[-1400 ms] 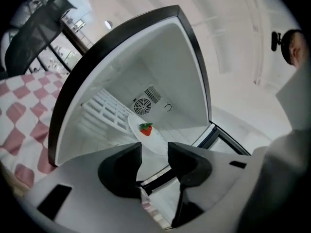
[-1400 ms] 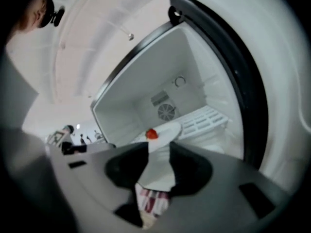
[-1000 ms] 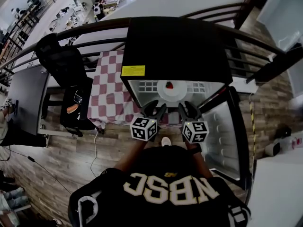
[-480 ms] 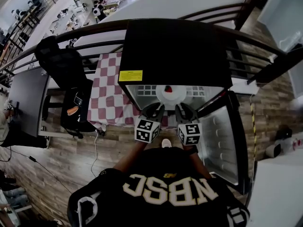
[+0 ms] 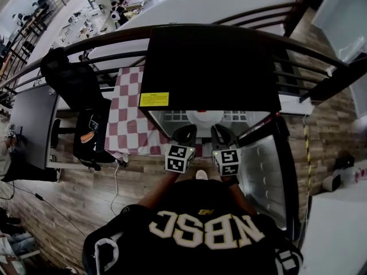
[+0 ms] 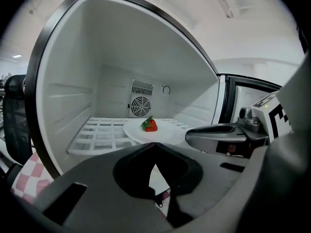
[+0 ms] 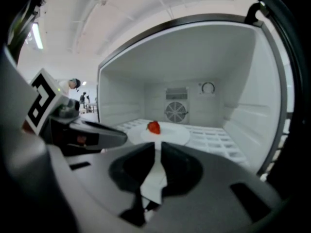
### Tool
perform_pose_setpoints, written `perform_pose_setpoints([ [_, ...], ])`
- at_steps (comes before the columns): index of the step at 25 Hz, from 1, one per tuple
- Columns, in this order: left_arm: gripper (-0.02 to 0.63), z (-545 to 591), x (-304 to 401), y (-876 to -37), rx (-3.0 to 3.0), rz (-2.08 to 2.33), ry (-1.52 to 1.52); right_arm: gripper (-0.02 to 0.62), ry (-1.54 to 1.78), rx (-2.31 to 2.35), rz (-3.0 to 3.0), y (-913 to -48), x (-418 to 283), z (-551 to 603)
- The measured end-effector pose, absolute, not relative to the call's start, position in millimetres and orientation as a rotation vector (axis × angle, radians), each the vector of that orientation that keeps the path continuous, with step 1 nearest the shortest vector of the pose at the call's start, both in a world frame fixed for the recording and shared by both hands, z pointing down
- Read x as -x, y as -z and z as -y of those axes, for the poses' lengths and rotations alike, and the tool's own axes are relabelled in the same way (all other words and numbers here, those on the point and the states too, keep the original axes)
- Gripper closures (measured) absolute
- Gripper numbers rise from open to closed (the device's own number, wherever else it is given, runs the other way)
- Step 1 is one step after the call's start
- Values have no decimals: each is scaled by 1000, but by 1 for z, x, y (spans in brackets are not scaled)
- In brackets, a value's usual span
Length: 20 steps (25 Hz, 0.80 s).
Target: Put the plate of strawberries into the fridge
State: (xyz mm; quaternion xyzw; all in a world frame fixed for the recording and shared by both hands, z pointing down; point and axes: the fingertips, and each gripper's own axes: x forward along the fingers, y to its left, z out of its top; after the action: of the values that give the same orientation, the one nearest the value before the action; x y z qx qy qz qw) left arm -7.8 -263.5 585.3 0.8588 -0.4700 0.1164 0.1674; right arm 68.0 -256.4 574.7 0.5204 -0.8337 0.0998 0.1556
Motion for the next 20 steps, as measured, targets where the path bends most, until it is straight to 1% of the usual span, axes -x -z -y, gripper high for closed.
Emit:
perform_pose_setpoints([
  [20,589,306,-1,-589,-2390,1371,-344,565,-280,-1434,2415,-581,-69,305],
])
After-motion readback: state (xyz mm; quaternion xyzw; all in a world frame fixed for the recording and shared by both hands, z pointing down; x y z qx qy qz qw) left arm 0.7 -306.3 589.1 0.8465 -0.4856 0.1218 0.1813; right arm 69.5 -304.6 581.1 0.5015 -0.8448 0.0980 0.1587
